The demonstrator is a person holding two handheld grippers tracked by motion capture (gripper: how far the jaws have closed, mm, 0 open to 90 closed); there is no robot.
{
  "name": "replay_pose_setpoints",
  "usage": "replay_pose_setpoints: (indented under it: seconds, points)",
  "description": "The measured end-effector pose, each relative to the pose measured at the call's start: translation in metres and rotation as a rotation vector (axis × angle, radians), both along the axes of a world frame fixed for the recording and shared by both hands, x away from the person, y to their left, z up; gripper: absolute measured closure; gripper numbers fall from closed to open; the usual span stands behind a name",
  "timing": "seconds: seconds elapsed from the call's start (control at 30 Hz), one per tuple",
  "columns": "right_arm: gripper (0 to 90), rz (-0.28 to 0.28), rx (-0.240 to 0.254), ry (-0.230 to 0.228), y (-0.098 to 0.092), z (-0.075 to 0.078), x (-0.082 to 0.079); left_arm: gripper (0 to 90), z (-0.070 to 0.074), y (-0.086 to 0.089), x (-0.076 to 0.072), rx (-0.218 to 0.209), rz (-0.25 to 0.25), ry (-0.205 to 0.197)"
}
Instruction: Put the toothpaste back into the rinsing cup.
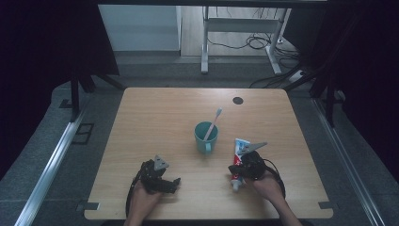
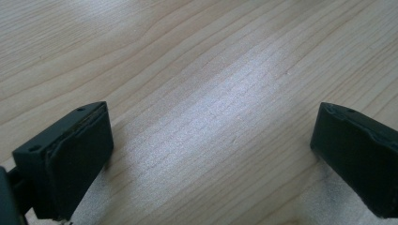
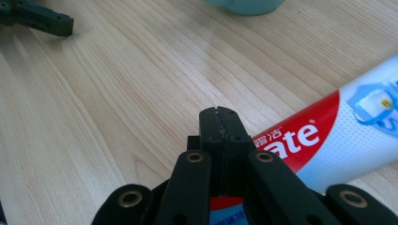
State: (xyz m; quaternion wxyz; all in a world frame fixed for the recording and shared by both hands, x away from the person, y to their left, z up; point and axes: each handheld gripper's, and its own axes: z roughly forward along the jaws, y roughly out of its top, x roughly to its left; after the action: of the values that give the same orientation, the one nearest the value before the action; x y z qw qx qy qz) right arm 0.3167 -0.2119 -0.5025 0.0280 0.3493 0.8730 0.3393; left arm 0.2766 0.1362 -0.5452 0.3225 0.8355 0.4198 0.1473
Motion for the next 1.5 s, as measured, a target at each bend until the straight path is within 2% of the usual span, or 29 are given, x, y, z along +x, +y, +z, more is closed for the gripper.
replay_pose_setpoints:
  seconds: [0.57, 0.87, 1.0, 1.3, 1.5]
  points:
    - [89.2, -0.053, -0.047, 0.007, -0.027, -0.003, -0.004, 0.0, 0.000, 0.000, 0.000, -0.001, 0.002, 0.001]
    - [86.8, -0.047, -0.060, -0.002, -0.026, 0.000, -0.004, 0.0, 0.000, 0.000, 0.000, -0.002, 0.002, 0.001]
    - [82.0, -0.055, -0.053, 0.001, -0.028, 0.007, -0.003, 0.0, 0.000, 0.000, 0.000, -0.002, 0.003, 0.001]
    - [65.2, -0.110, -0.118, 0.019, -0.034, 0.022, 0.003, 0.0, 0.000, 0.000, 0.000, -0.001, 0.003, 0.002]
    - [51.5, -0.131, -0.148, 0.066, -0.033, 0.028, 0.012, 0.0, 0.000, 0.000, 0.000, 0.002, 0.000, 0.001]
